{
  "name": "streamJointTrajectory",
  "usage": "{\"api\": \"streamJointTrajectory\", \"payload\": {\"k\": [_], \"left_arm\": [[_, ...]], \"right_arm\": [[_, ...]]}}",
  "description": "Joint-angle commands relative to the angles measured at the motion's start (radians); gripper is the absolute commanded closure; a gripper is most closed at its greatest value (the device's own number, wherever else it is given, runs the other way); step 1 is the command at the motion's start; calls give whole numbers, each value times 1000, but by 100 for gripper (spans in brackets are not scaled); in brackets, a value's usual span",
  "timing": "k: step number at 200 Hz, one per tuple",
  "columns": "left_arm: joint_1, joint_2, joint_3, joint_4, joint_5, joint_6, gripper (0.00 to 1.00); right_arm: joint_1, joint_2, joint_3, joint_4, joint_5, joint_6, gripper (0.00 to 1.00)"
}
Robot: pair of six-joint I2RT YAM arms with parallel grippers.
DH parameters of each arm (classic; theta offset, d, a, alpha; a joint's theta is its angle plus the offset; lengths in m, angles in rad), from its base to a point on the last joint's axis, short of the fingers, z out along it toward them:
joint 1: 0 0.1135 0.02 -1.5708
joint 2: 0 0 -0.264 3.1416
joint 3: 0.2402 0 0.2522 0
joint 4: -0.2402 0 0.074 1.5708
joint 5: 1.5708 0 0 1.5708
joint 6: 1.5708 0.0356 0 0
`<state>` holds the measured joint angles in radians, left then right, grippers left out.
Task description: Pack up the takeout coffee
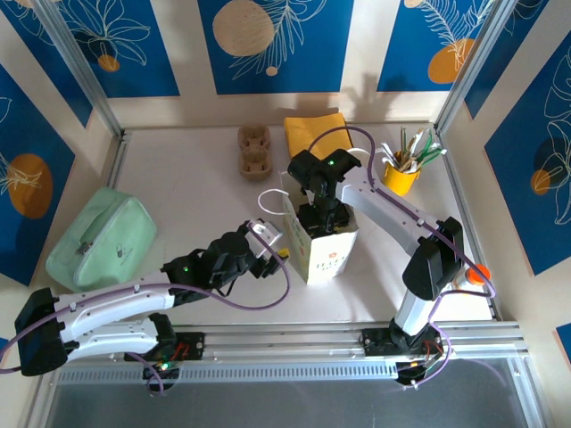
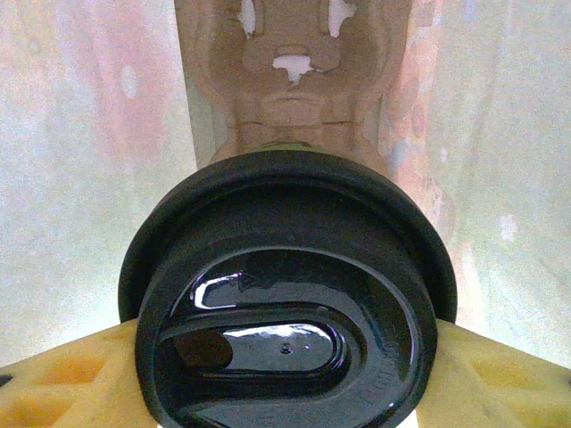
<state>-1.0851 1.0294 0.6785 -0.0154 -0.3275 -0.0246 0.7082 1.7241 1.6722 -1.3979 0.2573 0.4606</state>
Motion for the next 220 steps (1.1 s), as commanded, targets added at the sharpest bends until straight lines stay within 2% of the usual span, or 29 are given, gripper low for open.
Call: {"api": "streamJointTrajectory", "payload": {"k": [1, 116, 220], "left_arm": [[-10, -18, 0, 8, -23, 1, 22], [-10, -7, -2, 12, -26, -2, 22], [-10, -16, -5, 8, -28, -3, 22]], "right_arm": [[-5, -2, -9, -4, -19, -2, 44], [13, -20, 61, -91, -20, 17, 44], [16, -26, 19, -78, -26, 23, 44]]}}
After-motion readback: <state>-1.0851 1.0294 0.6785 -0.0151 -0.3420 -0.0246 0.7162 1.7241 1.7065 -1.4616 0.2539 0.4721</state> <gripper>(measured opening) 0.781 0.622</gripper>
